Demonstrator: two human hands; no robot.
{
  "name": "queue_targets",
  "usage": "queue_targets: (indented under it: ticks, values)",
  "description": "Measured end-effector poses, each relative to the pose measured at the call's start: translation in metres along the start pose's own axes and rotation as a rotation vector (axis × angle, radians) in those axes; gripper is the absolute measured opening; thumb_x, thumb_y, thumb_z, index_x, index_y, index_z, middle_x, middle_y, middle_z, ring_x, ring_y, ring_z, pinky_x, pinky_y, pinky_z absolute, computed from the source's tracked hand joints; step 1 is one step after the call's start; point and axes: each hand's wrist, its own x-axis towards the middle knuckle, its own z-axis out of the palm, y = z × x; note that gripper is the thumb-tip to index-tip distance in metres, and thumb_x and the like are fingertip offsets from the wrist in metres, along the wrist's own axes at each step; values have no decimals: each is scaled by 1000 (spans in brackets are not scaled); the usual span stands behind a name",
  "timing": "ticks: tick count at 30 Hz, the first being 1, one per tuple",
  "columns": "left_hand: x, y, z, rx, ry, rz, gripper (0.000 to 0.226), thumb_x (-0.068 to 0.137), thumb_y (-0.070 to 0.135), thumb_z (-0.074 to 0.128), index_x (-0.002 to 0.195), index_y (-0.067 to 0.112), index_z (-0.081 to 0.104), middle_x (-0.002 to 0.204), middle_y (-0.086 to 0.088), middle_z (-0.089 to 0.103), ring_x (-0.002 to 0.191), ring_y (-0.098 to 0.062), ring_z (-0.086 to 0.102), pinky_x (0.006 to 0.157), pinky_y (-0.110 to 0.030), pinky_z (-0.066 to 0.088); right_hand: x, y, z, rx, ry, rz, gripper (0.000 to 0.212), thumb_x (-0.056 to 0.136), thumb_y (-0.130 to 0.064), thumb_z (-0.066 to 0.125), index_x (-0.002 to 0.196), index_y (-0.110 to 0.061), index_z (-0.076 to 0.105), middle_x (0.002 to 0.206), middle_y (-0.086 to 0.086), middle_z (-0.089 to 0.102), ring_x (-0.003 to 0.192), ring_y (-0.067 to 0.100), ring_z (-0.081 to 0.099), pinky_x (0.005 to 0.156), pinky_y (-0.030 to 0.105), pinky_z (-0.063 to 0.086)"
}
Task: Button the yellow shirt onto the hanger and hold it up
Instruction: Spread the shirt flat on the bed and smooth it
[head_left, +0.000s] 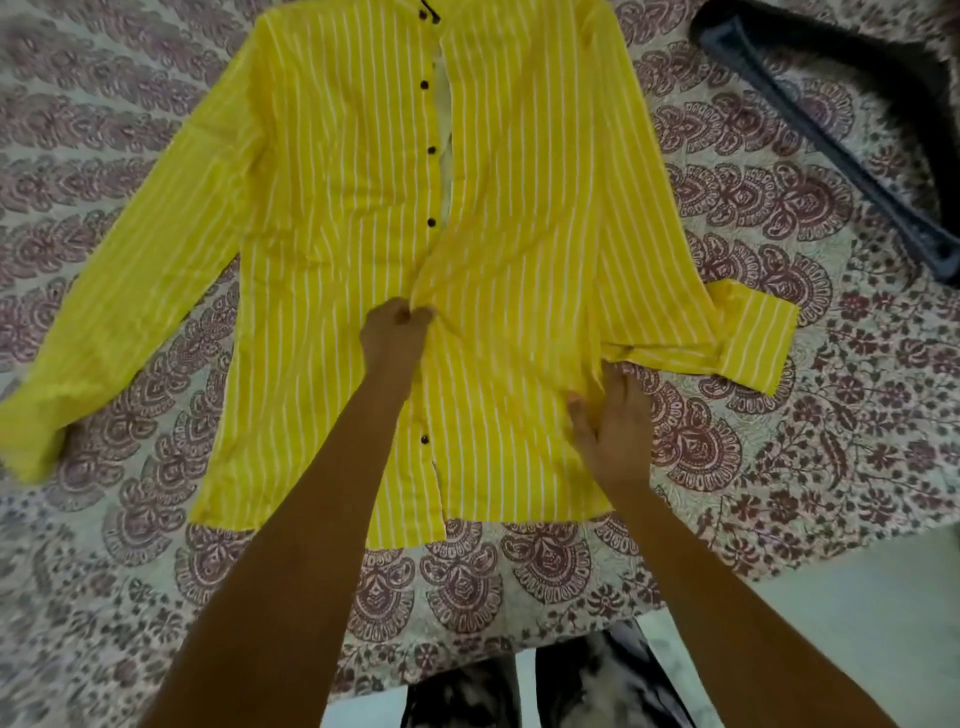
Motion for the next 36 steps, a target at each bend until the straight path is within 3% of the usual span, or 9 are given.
queue_targets:
  ticks: [6,9,13,18,22,25,28,32,36]
  values:
    - [-12,-49,-26,239,-137,-5,27,76,25,67,98,9,65,104,-21,68,101,-33,64,92,-43,49,-32,6,0,246,3,272,65,86,-44,44,136,-3,38,81,16,62,67,28,57,59,37,46]
    - [-54,-70,-28,164,-328,-29,22,71,29,71,86,13,65,107,-22,67,104,-33,63,94,-45,48,-44,0,-8,499,-43,407,53,84,-38,57,123,-2,51,98,13,64,86,24,58,76,36,48]
    - [-95,-99,-15,389,-413,58,61,77,31,74,126,4,49,129,-15,52,120,-30,50,94,-40,43,-52,-15,-19,685,-66,520,30,91,-14,55,120,-7,53,114,15,61,99,26,59,87,42,50]
    - [-106,-109,-4,505,-252,47,41,83,29,68,114,9,51,115,-13,62,108,-33,57,80,-41,44,-55,-18,-33,1032,-51,767,41,89,-23,56,127,-10,48,122,10,57,104,28,58,82,41,51]
    - [-100,-108,-20,236,-370,129,17,83,18,68,89,5,59,70,-6,51,68,-19,48,61,-28,31,-65,-8,-34,1383,47,817,37,93,-24,47,128,-12,45,120,9,59,106,29,59,81,45,55]
    - [-98,-114,-49,41,-437,82,19,82,12,68,70,10,54,63,-2,37,61,-14,36,57,-27,27,-80,-11,-21,1222,184,818,14,91,-15,53,103,-10,58,98,4,63,88,24,61,77,38,53]
    - [-95,-129,-69,311,-460,86,24,82,12,68,62,12,54,65,0,44,68,-15,43,62,-30,32,-95,-17,-5,994,297,861,15,88,-12,59,73,-10,58,72,-1,54,62,13,50,65,32,44]
    - [-98,-144,-68,395,-463,134,19,85,11,64,66,13,60,64,3,49,64,-10,45,63,-26,32,-108,-17,2,1221,375,998,35,95,-32,47,95,-1,61,93,10,60,84,23,58,69,41,52]
    - [-111,-145,-54,343,-502,102,21,82,27,68,74,9,63,66,-1,44,61,-3,40,58,-19,30,-123,-13,13,1215,32,819,52,91,-52,42,131,-18,46,127,11,58,112,28,57,96,46,48]
